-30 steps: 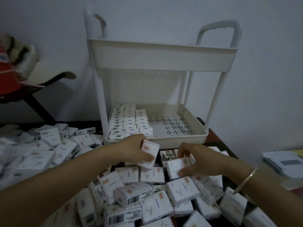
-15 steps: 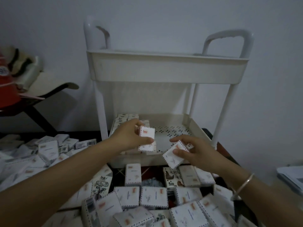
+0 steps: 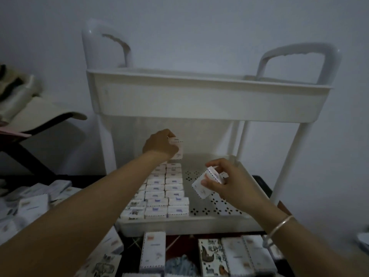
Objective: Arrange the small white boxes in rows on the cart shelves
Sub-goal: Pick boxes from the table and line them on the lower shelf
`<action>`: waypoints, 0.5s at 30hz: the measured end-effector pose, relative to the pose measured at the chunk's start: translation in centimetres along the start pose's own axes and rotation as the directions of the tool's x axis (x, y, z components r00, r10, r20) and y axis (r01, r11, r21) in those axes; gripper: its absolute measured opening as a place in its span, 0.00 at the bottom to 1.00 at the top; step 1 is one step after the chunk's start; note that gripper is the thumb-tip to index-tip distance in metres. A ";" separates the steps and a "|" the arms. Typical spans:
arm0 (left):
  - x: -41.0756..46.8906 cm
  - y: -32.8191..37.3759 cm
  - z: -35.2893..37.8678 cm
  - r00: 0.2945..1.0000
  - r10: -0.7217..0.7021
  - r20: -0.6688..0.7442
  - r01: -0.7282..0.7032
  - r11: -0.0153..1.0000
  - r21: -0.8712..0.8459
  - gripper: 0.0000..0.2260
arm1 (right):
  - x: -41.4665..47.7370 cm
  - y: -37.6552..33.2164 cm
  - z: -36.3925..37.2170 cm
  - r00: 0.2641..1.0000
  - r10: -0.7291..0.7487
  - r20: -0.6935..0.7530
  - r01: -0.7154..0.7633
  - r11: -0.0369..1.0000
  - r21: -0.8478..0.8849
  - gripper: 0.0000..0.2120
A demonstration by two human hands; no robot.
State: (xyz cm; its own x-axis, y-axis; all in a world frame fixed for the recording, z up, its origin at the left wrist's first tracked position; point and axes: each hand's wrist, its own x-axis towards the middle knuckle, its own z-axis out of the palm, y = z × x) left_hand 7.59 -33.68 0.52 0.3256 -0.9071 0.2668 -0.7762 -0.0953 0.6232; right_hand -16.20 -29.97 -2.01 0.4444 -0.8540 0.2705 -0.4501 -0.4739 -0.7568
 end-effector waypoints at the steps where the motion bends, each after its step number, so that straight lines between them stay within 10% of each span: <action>1: 0.4 -0.1 0.5 1.000 0.021 -0.001 -0.021 1.000 0.015 0.10 | 0.2 0.2 0.1 1.000 0.004 -0.021 -0.004 1.000 -0.010 0.18; 15: 0.9 -4.2 4.7 0.982 0.082 0.169 -0.120 0.966 0.227 0.12 | 4.2 1.4 1.3 0.995 0.068 -0.079 -0.060 0.993 0.104 0.11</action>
State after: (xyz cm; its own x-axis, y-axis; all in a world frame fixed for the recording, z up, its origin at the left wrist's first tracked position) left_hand 8.56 -36.07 -5.32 0.1648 -0.9680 0.1890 -0.9118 -0.0765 0.4034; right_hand -13.96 -33.94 -2.71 0.3504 -0.8986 0.2643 -0.3932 -0.3972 -0.8292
